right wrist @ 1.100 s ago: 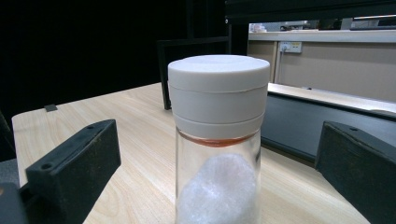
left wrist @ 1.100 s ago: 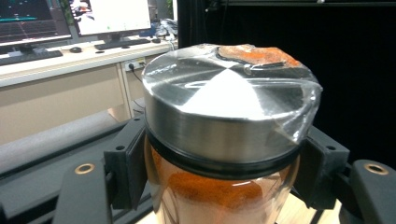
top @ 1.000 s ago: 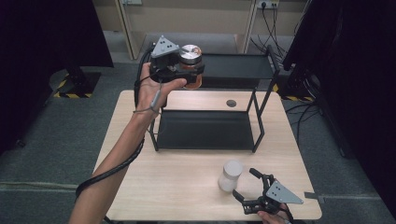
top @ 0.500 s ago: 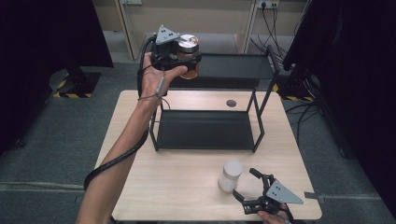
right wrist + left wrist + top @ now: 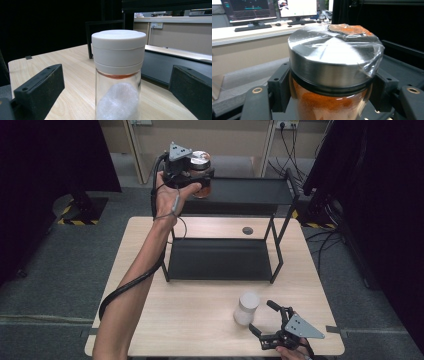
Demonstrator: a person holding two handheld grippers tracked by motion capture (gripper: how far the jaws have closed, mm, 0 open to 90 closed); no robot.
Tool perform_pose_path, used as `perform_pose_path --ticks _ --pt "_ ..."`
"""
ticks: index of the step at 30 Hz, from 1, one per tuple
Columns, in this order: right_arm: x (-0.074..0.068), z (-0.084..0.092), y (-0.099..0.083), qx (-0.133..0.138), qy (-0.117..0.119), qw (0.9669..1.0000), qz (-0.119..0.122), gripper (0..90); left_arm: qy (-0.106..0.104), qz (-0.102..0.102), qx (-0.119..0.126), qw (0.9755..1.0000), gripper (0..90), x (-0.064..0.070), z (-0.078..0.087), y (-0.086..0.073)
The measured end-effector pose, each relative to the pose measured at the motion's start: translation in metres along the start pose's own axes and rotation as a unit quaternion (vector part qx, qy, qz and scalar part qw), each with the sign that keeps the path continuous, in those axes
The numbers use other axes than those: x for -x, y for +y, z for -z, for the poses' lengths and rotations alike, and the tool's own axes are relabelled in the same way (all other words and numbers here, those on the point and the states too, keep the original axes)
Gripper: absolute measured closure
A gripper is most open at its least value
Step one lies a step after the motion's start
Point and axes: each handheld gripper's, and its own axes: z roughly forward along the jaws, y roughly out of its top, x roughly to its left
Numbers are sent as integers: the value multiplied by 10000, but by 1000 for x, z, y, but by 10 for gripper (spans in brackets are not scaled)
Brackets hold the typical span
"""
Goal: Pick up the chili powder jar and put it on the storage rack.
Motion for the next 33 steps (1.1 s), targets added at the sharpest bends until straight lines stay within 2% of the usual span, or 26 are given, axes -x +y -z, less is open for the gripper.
perform_pose_path --ticks 4,14,22,23,24,28,33 --pt "0 0 0 2 1 10000 -1 3 47 72 47 10000 306 -1 -3 -2" --pt "0 0 0 5 17 10000 15 3 253 130 -33 9996 306 -3 -13 -6" --pt "0 0 0 3 20 10000 12 3 270 163 -73 9995 306 -7 -17 -11" --pt "0 0 0 3 22 10000 15 2 226 27 -3 9997 306 -11 -19 -13" --pt "0 0 0 -1 23 10000 15 3 263 156 -54 9995 306 -8 -18 -13" --pt "0 0 0 -4 22 10000 15 2 254 117 -26 9996 305 -8 -19 -14" --pt "0 0 0 -3 30 10000 14 3 254 163 6 9995 303 -8 -19 -16"
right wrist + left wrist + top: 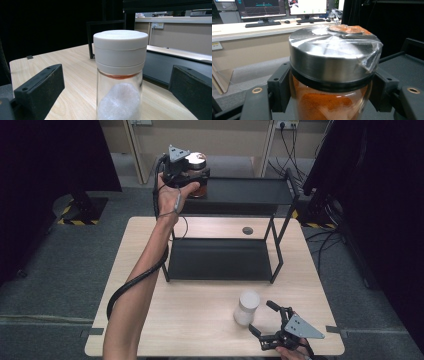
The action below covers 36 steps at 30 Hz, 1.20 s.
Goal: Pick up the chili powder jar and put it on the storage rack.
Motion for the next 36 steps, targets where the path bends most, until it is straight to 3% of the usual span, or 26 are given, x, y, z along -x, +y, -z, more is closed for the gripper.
perform_pose_path --ticks 3,6,10,22,36 --pt "0 0 0 -3 3 10000 -3 3 18 23 46 10000 299 1 0 -2" --pt "0 0 0 2 6 10000 0 3 10 176 103 9998 225 1 1 -4" --pt "0 0 0 2 10 10000 2 3 43 210 71 9997 123 2 5 -2" --pt "-1 -1 0 -7 8 10000 -3 3 -23 79 135 9999 0 5 21 -9" --pt "-1 -2 -1 -9 6 10000 7 3 -311 155 169 9993 0 10 41 -20"
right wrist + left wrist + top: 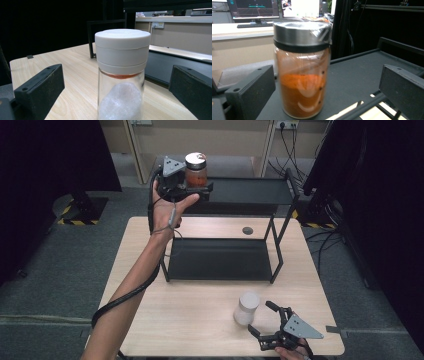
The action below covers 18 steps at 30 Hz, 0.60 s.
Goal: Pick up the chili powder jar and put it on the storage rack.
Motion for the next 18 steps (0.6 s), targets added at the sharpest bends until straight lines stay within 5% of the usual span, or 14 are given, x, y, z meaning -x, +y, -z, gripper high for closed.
perform_pose_path --ticks 18 --pt "0 0 0 9 -13 10000 6 3 -428 77 195 9989 1 -1 29 -26"
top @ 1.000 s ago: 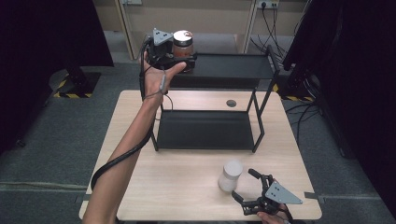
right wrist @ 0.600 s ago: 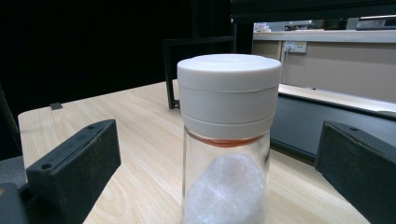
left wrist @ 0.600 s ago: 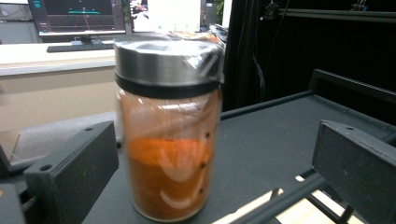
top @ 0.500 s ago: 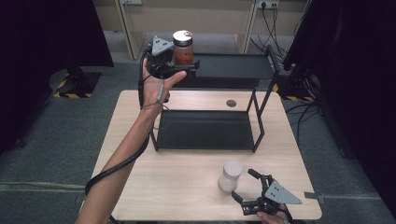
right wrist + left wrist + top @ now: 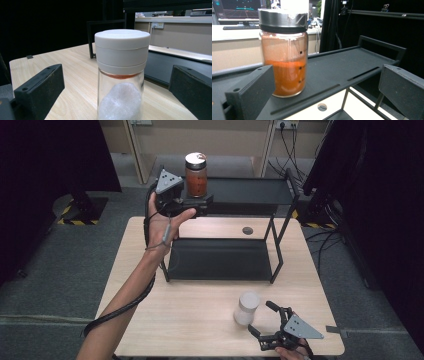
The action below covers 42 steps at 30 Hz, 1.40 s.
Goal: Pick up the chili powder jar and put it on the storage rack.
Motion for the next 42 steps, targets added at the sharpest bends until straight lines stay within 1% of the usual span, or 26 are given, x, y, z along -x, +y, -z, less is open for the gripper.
perform_pose_path --ticks 2,4,10,13,15,18,23,29,33,36,39,42 --pt "0 0 0 -4 7 10000 13 3 -61 -11 -17 10000 1 0 3 -4" --pt "0 0 0 -9 4 10000 9 3 -153 31 -19 9999 1 -1 6 -8" --pt "-1 -1 0 -17 13 10000 24 3 -329 21 19 9995 2 1 14 -20" --pt "-1 -2 0 -23 18 10000 15 3 -387 -61 40 9992 2 4 17 -28" --pt "-1 -1 0 -17 20 10000 20 2 -455 -39 65 9989 2 5 19 -33" --pt "-1 -2 0 -18 16 10000 12 3 -481 -75 99 9988 2 7 23 -40" --pt "-1 -2 0 -21 22 10000 14 3 -592 -122 94 9981 2 11 28 -56" --pt "-1 -2 0 -17 18 10000 17 2 -767 -101 115 9969 2 15 34 -74" --pt "-1 -2 0 -14 23 10000 5 2 -852 -110 152 9962 2 18 38 -82" --pt "-1 -1 0 -17 22 10000 3 3 -877 -135 168 9959 2 20 41 -87" --pt "-1 -1 0 -14 23 10000 5 2 -897 -217 164 9956 2 23 44 -92" --pt "-1 -1 0 -13 25 10000 11 3 -966 -156 159 9951 2 23 47 -99"
